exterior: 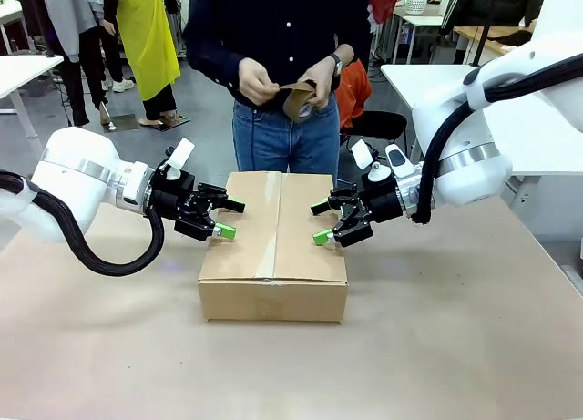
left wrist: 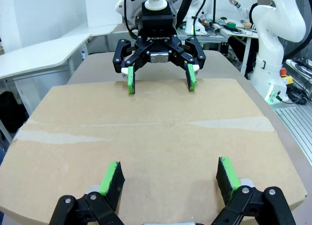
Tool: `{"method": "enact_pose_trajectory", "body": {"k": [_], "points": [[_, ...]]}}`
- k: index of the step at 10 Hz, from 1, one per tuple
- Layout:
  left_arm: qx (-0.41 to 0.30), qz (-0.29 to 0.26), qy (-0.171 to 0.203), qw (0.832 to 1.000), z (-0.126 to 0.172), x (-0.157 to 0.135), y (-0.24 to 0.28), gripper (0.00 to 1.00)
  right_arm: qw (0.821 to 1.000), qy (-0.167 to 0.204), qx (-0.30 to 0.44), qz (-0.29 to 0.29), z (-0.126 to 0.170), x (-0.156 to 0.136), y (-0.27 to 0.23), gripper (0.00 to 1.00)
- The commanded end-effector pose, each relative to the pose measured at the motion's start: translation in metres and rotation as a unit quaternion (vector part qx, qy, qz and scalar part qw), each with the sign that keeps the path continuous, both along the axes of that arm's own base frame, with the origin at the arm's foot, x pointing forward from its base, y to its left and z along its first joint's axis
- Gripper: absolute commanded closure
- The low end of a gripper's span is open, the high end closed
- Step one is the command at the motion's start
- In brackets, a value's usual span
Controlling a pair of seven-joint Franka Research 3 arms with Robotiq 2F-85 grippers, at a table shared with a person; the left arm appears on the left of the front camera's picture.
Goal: Pack the gift set into the box.
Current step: Press and hold the closed box until the human finishes sealing it.
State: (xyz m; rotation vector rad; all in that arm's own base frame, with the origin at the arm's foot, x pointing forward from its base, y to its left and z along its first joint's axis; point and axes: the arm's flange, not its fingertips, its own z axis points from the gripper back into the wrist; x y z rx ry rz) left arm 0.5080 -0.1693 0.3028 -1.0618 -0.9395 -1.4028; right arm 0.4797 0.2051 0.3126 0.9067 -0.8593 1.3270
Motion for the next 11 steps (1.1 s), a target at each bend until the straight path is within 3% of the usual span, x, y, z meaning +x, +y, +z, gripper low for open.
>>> {"method": "enact_pose_trajectory", "body": {"k": [1,11], "points": [[0.001,-0.003,-0.007,1.000,-0.0024,-0.0011,-0.0018,0.00,1.000,-0.004,0.000,0.000,0.0024,-0.0010,0.0013,0.00],[0.001,-0.003,-0.007,1.000,-0.0024,-0.0011,-0.0018,0.00,1.000,-0.004,0.000,0.000,0.0024,-0.0010,0.0013,0.00]]}}
